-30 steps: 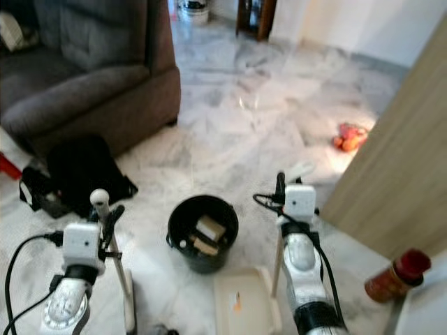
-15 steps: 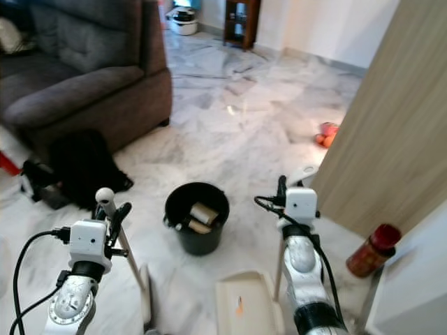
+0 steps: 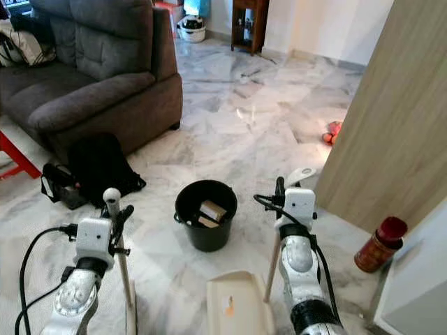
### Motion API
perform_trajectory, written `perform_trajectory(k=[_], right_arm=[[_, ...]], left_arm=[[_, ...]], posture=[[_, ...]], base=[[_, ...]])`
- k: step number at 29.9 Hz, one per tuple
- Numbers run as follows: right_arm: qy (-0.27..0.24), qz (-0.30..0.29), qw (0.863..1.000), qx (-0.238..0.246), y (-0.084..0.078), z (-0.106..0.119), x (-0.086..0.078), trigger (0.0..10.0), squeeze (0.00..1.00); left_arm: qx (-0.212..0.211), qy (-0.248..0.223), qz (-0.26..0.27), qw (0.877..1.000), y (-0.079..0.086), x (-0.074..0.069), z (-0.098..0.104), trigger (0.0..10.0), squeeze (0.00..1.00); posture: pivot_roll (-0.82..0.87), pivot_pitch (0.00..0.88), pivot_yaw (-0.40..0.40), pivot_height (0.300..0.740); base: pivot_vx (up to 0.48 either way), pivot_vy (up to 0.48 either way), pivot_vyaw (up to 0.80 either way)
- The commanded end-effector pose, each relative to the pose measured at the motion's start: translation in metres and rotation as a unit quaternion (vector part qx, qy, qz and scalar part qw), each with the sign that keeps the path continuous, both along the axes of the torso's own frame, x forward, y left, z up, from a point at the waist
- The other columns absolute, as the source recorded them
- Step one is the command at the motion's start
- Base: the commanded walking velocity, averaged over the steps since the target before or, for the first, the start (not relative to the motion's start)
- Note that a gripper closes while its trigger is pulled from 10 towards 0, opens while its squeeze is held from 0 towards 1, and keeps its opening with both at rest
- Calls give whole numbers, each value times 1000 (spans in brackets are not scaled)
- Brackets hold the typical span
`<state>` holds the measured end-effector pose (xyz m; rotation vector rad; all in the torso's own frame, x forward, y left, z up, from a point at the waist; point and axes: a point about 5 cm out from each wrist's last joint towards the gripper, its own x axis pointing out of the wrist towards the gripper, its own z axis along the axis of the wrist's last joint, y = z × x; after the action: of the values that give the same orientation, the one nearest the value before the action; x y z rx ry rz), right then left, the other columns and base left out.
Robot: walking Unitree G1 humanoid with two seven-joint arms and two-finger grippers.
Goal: Sweep floor
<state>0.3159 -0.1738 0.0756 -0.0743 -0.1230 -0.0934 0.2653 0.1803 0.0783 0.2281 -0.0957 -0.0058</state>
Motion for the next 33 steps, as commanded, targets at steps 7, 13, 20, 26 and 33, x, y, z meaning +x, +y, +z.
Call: perform_trajectory(k=[7,13,20,26,33], right_arm=[[-19,-11,999,26,0,8,6,10000,0],[-17,-8,1000,25,-1,8,6,10000,0],[-11,-11,999,28,-2,5,5,10000,0],[-11,-12,1000,27,-2,6,5,10000,0],[-10,-9,1000,23,-3,6,5,10000,0]], left_arm=[[-2,-24,1,1000,-2,12,9,10000,0],[-6,-22,-6,1000,-6,12,7,10000,0],[-7,-22,-4,1000,-6,9,6,10000,0],[-3,-21,-1,1000,-6,8,5,10000,0],[6,-19,5,1000,-4,7,5,10000,0]], posture=[[124,0,9,740],[124,0,6,740],[125,0,-1,740],[120,8,-3,740],[122,33,-10,740]], base=[[0,0,0],[0,0,-618],[0,0,-800],[0,0,-800],[0,0,-800]])
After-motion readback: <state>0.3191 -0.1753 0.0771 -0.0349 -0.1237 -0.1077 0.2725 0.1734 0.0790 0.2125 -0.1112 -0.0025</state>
